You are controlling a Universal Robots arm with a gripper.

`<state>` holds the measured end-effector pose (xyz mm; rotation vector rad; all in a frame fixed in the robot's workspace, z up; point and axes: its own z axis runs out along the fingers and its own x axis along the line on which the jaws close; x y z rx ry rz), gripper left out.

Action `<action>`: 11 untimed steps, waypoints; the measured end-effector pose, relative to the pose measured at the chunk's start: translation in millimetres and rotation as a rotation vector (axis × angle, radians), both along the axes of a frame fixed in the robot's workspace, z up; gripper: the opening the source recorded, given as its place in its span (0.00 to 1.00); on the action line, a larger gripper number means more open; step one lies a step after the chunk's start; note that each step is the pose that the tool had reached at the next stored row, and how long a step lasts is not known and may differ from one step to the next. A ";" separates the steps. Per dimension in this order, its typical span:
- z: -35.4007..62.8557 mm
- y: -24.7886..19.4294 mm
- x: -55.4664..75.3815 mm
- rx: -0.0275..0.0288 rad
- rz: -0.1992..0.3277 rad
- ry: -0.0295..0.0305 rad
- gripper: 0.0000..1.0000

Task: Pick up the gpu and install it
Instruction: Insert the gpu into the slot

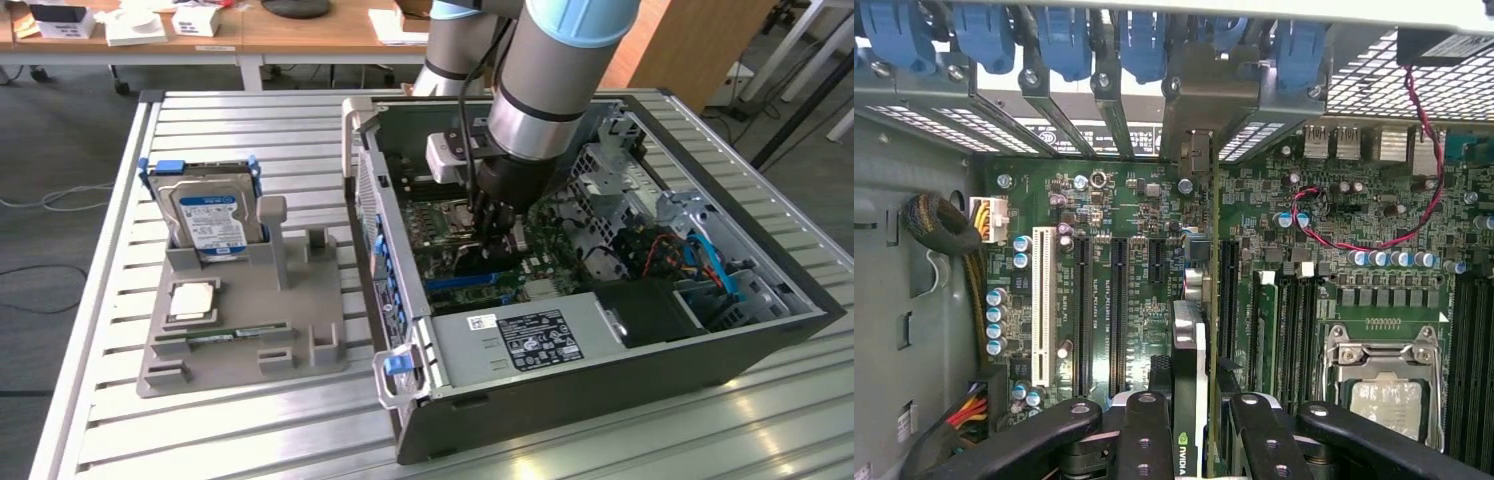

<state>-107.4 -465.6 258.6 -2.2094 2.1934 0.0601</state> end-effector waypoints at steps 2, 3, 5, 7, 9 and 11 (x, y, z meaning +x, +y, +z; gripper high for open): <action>-0.2 0.0 0.0 -0.0001 0.000 0.0001 0.27; -0.5 0.0 0.0 0.0000 0.000 0.0000 0.27; -1.1 0.0 0.0 0.0001 0.000 0.0000 0.27; -1.3 0.0 0.0 -0.0001 0.000 0.0000 0.27; -1.3 0.0 0.0 -0.0002 0.000 0.0001 0.27; -1.9 0.0 0.0 0.0001 0.000 -0.0001 0.27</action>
